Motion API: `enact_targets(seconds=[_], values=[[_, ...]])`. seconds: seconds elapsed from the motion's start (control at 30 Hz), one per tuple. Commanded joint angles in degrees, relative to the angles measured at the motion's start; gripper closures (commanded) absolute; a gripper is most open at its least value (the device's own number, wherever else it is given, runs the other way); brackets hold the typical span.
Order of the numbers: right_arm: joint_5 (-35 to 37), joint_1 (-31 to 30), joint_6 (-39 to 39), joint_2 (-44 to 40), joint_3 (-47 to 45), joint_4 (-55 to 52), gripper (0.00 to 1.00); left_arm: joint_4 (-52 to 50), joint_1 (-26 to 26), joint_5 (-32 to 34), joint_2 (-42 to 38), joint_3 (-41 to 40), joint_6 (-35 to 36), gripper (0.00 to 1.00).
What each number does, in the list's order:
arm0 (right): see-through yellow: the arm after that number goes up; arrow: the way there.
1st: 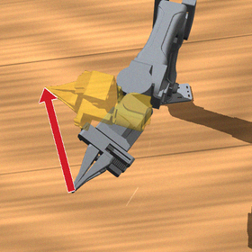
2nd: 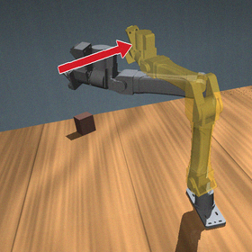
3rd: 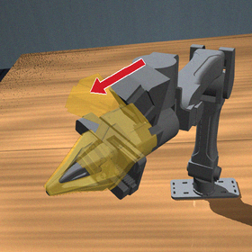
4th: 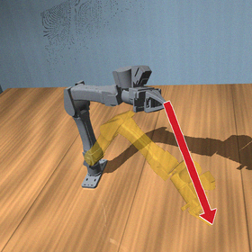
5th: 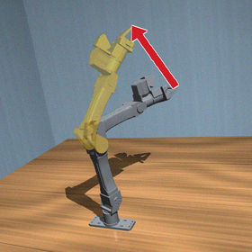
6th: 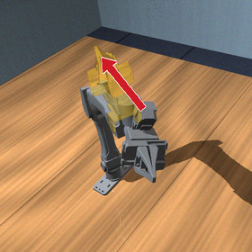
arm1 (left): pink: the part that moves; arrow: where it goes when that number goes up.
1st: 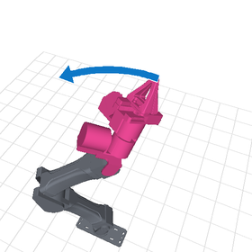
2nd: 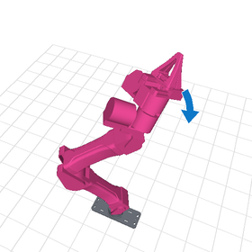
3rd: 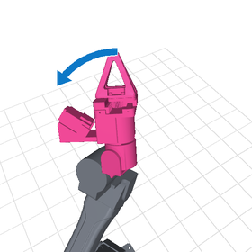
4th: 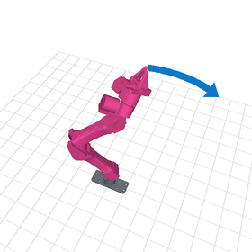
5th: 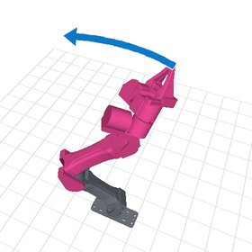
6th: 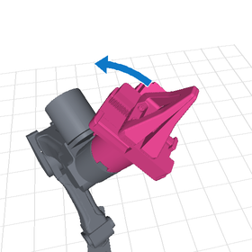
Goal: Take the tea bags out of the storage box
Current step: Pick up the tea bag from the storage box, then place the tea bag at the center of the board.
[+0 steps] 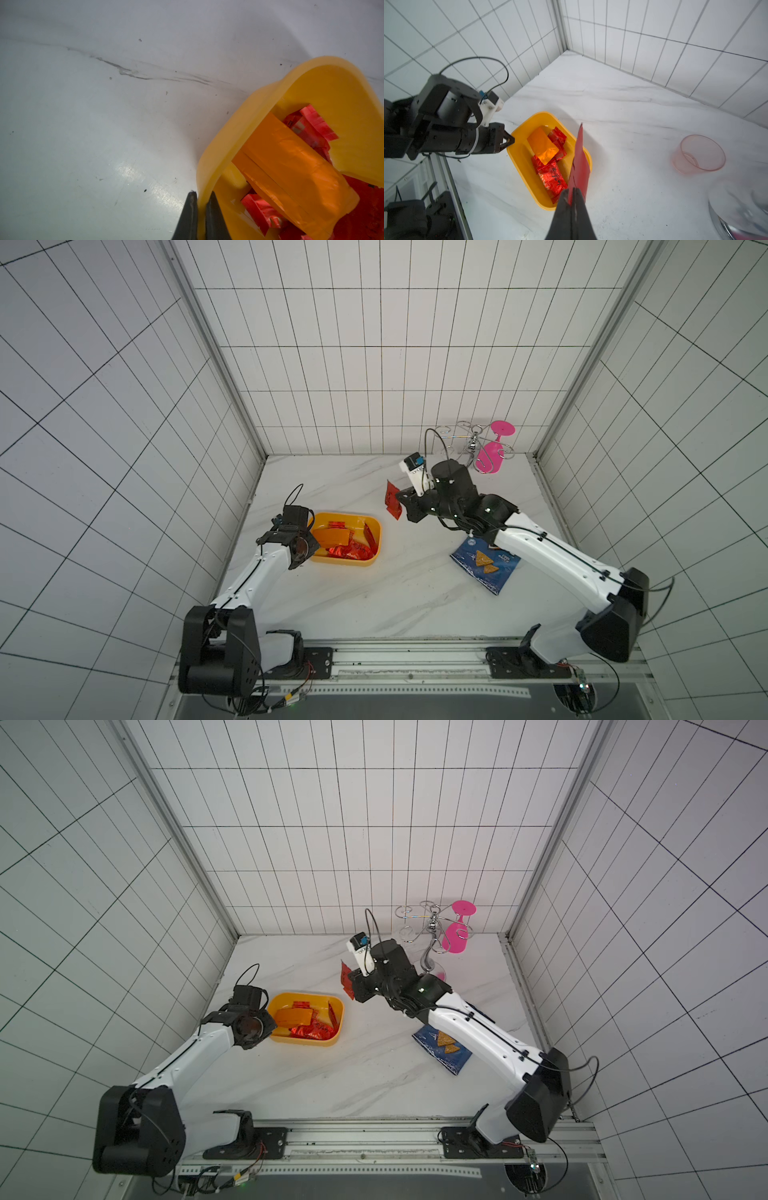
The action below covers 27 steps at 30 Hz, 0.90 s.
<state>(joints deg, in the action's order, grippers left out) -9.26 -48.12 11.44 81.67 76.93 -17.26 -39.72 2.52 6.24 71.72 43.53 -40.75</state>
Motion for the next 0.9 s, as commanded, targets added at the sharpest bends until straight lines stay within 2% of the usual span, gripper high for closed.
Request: enact_targets(seconds=[0.0, 0.1, 0.2, 0.5, 0.63, 0.73, 0.87], values=[[-6.26, 5.37, 7.52, 0.51, -10.60, 6.13, 1.00, 1.87, -0.24, 1.32, -1.10, -0.35, -0.21, 1.00], [-10.13, 8.00, 9.53, 3.46, -13.78, 10.36, 1.00, 2.10, -0.28, 0.85, -0.86, -0.46, -0.20, 1.00], [-14.26, 8.22, 10.05, 9.08, -11.43, 10.41, 1.00, 3.10, -0.24, -0.16, -1.85, -1.20, 0.52, 1.00], [-16.22, 8.30, 12.34, 26.49, -0.07, 11.45, 1.00, 3.65, -0.24, -0.64, -2.38, -1.84, 0.84, 1.00], [-14.75, 8.39, 11.15, 30.48, 3.80, 9.70, 1.00, 3.22, -0.24, 0.52, -2.73, -1.87, 0.85, 1.00], [-10.98, 8.65, 8.51, 31.42, 6.03, 6.52, 0.89, 3.25, -0.24, 1.31, -3.36, -2.02, 0.76, 1.00], [-8.24, 8.92, 6.17, 30.78, 8.20, 2.33, 0.56, 3.35, -0.24, 1.10, -3.34, -1.91, 0.85, 1.00]])
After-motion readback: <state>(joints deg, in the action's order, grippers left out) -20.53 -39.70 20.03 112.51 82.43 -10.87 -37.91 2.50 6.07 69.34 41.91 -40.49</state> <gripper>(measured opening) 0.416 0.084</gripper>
